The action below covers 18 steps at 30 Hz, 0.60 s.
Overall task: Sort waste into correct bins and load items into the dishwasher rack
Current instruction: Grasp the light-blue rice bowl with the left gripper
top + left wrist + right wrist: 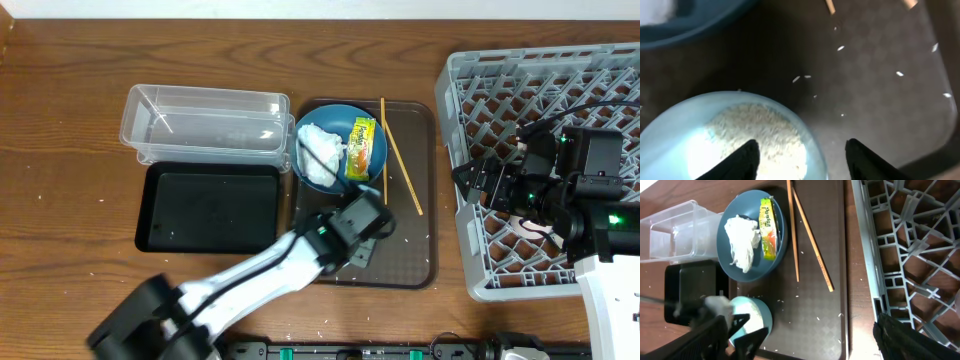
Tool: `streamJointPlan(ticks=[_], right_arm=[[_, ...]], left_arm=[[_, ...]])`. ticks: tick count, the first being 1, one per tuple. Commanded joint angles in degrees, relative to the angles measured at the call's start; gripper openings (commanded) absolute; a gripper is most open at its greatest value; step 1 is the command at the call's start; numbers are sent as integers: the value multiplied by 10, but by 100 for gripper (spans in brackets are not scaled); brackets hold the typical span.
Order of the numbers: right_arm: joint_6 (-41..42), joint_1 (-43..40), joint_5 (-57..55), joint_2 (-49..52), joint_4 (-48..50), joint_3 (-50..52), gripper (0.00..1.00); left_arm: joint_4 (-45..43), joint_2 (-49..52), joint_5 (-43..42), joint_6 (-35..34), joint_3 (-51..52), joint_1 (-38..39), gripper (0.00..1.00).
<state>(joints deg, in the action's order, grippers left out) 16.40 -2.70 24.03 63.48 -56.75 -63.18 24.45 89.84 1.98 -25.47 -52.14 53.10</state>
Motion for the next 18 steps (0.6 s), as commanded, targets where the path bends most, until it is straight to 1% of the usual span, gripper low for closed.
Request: streamJointPlan(ticks=[1, 2, 3, 4, 10, 13, 14, 15, 18], right_arm=[[7, 13, 9, -1, -1, -8, 92], [7, 13, 9, -1, -1, -8, 92], [7, 13, 9, -1, -1, -8, 92], [7, 13, 9, -1, -1, -8, 92], [7, 13, 9, -1, 1, -8, 91], [7, 13, 9, -1, 2, -8, 91], [7, 13, 9, -1, 2, -8, 91], [7, 13, 9, -1, 2, -8, 91], [7, 13, 9, -1, 2, -8, 91]], left_arm=[[26, 39, 17, 28, -58, 1, 47], [34, 49, 17, 27, -65, 1, 42], [37, 54, 17, 28, -66, 1, 36], [42, 60, 17, 27, -66, 1, 33], [57, 90, 0, 22, -66, 1, 28], [58, 87, 0, 18, -68, 1, 21], [61, 85, 0, 18, -71, 1, 12], [66, 82, -1, 18, -75, 1, 7], [99, 64, -3, 16, -98, 1, 6]])
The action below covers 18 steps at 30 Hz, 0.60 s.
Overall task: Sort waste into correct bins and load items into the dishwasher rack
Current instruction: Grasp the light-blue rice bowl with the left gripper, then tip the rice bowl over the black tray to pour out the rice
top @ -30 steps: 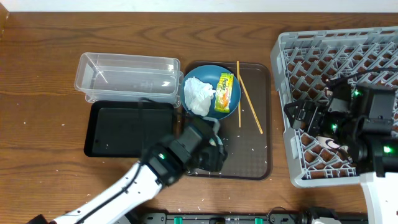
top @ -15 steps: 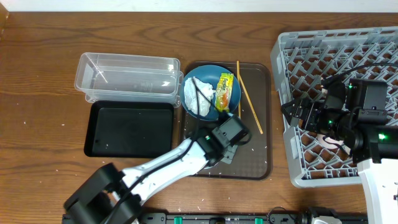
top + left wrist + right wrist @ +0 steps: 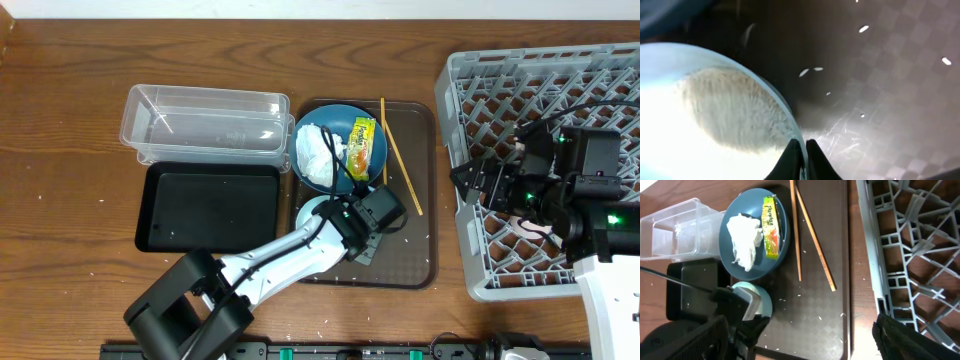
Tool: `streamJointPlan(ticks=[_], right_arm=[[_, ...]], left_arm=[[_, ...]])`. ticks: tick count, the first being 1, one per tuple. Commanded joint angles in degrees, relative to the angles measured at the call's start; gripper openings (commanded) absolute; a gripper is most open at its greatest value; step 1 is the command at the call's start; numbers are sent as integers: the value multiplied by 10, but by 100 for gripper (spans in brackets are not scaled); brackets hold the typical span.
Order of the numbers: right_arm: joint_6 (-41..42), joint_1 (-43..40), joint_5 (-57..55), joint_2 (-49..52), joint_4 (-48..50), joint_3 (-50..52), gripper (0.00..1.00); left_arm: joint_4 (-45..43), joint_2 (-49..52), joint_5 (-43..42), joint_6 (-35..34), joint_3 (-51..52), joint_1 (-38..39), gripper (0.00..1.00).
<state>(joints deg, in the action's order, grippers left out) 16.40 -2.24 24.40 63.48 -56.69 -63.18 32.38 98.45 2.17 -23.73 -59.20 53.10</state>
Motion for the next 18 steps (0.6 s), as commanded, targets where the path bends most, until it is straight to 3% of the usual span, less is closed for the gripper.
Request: streamJointPlan(ticks=[1, 7, 11, 14, 18], right_arm=[[7, 8, 5, -1, 1, -8, 91], [7, 8, 5, -1, 1, -8, 90], [7, 8, 5, -1, 0, -8, 90], [7, 8, 5, -1, 0, -8, 90], [7, 8, 5, -1, 0, -8, 90]], left_arm=[[31, -31, -5, -1, -36, 0, 6], [78, -123, -47, -6, -60, -45, 6], [112, -189, -96, -7, -59, -142, 6], [136, -211, -176, 9, -55, -247, 6], [137, -202, -365, 68, -32, -402, 6]])
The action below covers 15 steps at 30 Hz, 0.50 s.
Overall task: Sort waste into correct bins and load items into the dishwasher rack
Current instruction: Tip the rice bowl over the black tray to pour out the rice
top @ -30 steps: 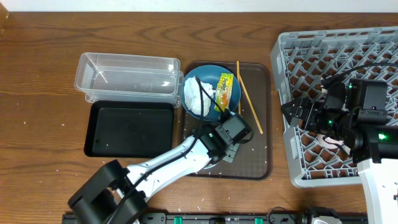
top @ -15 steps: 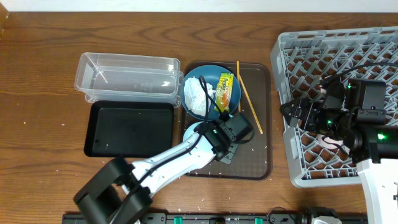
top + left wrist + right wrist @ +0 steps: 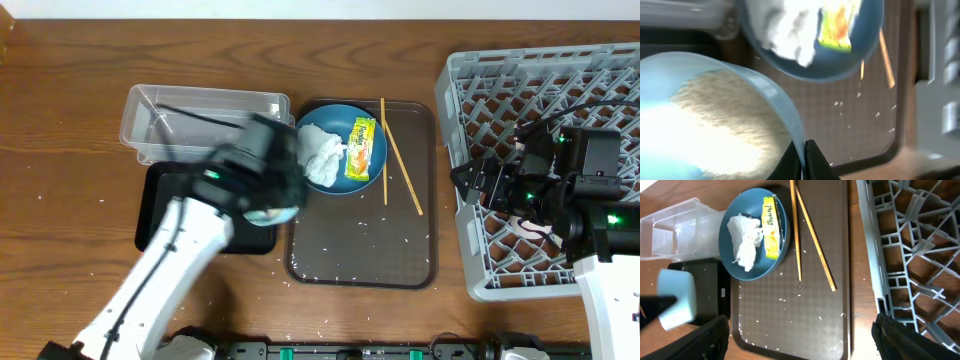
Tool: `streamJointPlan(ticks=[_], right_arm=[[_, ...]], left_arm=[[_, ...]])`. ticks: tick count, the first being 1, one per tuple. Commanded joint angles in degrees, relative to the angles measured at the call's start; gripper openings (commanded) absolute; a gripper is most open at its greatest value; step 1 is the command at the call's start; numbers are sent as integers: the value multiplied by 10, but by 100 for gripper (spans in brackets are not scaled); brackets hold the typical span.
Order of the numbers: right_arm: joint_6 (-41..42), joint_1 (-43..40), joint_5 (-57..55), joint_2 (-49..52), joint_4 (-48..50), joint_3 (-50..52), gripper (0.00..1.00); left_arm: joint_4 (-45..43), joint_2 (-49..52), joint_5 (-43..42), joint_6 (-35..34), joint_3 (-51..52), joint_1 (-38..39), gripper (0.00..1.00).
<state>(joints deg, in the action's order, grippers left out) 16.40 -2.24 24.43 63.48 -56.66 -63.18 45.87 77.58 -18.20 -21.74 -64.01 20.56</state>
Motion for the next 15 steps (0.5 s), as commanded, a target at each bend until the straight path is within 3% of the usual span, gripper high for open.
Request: streamJointPlan(ticks=[1, 4, 8, 12, 15], right_arm=[[7, 8, 5, -1, 0, -8, 90], [8, 8, 5, -1, -1, -8, 89], [10, 8, 5, -1, -1, -8, 89], [10, 8, 5, -1, -1, -8, 89], [10, 8, 5, -1, -1, -8, 89]], left_arm=[[2, 11, -190, 58, 22, -104, 6], [1, 30, -298, 105, 42, -209, 6], [2, 66, -507, 200, 53, -319, 6], [4, 108, -678, 263, 62, -373, 6], [9, 126, -719, 271, 73, -382, 6]])
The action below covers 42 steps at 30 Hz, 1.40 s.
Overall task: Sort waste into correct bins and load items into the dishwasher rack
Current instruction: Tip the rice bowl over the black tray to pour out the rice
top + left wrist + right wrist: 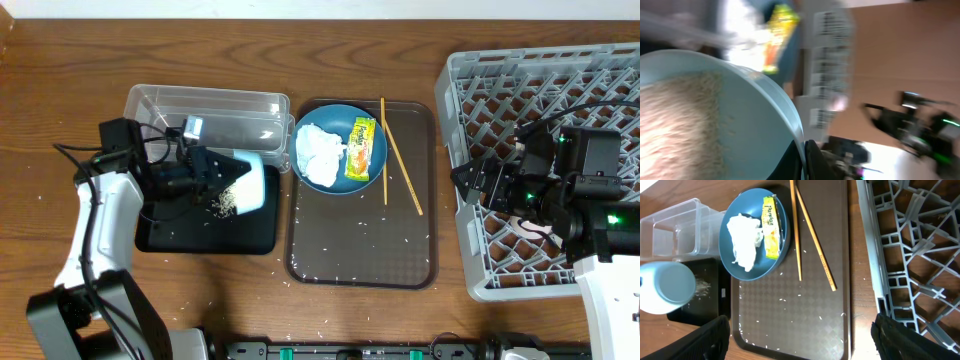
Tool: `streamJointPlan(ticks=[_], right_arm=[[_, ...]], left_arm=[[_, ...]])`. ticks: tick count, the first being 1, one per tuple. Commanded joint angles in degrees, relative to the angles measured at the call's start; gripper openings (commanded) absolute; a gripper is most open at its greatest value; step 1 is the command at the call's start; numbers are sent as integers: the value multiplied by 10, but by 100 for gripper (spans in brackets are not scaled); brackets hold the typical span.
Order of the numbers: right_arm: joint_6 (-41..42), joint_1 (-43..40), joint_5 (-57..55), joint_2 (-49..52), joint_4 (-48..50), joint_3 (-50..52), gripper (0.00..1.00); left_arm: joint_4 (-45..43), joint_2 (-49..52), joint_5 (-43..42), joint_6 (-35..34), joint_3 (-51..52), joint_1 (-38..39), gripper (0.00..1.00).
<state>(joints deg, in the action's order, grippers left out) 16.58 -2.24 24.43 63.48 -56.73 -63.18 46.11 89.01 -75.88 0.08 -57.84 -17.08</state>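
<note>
My left gripper (pixel 236 169) is shut on the rim of a light blue bowl (pixel 251 183), which lies tipped on its side over the black bin (pixel 180 228). Rice (pixel 225 200) lies on the bin floor below the bowl's mouth, and more rice clings inside the bowl (pixel 675 125). The left wrist view shows the fingertips (pixel 803 156) pinching the rim. A dark blue plate (pixel 376 168) on the brown tray (pixel 360 245) carries a white tissue (pixel 318 155) and a yellow-green wrapper (pixel 361 148). Two chopsticks (pixel 385 150) lie beside it. My right gripper (pixel 800 345) is open over the grey dish rack's left edge (pixel 530 100).
A clear plastic bin (pixel 160 105) stands behind the black one. Loose rice grains dot the brown tray (pixel 790 310) and the table in front. The rack fills the right side, with the right arm above it.
The left arm now reaches in from the far left. The bowl, held near the plate and the black bin's right edge, is now tipped sideways over the bin, and rice has landed in it.
My left gripper stood open over the bowl of rice on the brown tray, then was shut on its rim. After that it held the bowl up at the black bin's right edge. Now the bowl is tilted over the bin with rice spilled out. The right arm stayed still.
</note>
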Motion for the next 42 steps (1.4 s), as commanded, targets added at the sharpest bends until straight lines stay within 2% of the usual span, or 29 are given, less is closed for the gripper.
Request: streamJointPlan(ticks=[1, 12, 16, 18, 19, 21, 22, 23, 25, 26, 27, 28, 29, 30, 32, 33, 34, 35, 36, 37, 38, 40, 41, 42], right_arm=[[8, 8, 5, -1, -1, -8, 89], [8, 8, 5, -1, -5, -8, 89], [8, 8, 5, -1, -5, -8, 89], [8, 8, 5, -1, -5, -8, 89], [8, 8, 5, -1, -6, -8, 89], [8, 8, 5, -1, -8, -8, 89], [8, 8, 5, -1, -8, -8, 89], [8, 8, 5, -1, -8, -8, 89], [8, 8, 5, -1, -10, -8, 89], [8, 8, 5, -1, -11, -8, 89], [8, 8, 5, -1, -11, -8, 89], [8, 8, 5, -1, -11, -8, 89], [8, 8, 5, -1, -11, -8, 89], [8, 8, 5, -1, -12, -8, 89], [5, 8, 5, -1, -15, -8, 89], [5, 8, 5, -1, -14, -8, 89], [5, 8, 5, -1, -14, -8, 89], [6, 8, 5, -1, -13, -8, 89], [6, 8, 5, -1, -12, -8, 89], [6, 8, 5, -1, -12, -8, 89], [5, 8, 5, -1, -12, -8, 89], [5, 8, 5, -1, -12, -8, 89], [5, 8, 5, -1, -12, -8, 89], [5, 8, 5, -1, -11, -8, 89]], left_arm=[[6, 14, -143, 55, 18, -6, 6], [5, 13, -143, 105, 60, -42, 7], [3, 14, -62, 94, 65, -57, 6], [22, 14, -108, 91, 69, -58, 6], [28, 14, -143, 114, 71, -56, 6], [9, 14, -106, 118, 72, -57, 6], [5, 15, -76, 99, 72, -58, 6], [10, 17, -84, 73, 72, -58, 6], [27, 16, -142, 82, 72, -56, 6], [10, 16, -132, 108, 72, -54, 6], [-2, 16, -76, 115, 72, -54, 7], [-13, 16, 5, 92, 72, -55, 6], [-13, 17, 57, 26, 73, -56, 6], [0, 17, 38, 4, 75, -56, 6], [17, 17, -129, 70, 81, -52, 6], [24, 17, -139, 85, 79, -48, 6], [5, 17, -127, 99, 79, -48, 6], [-12, 17, -67, 88, 79, -49, 6], [-12, 17, -35, 39, 79, -49, 6], [-2, 18, -73, 12, 81, -49, 6], [4, 17, -146, 44, 83, -46, 6], [-1, 16, -136, 69, 80, -40, 6], [-12, 16, -96, 76, 80, -40, 6], [-14, 17, -65, 51, 80, -41, 6]])
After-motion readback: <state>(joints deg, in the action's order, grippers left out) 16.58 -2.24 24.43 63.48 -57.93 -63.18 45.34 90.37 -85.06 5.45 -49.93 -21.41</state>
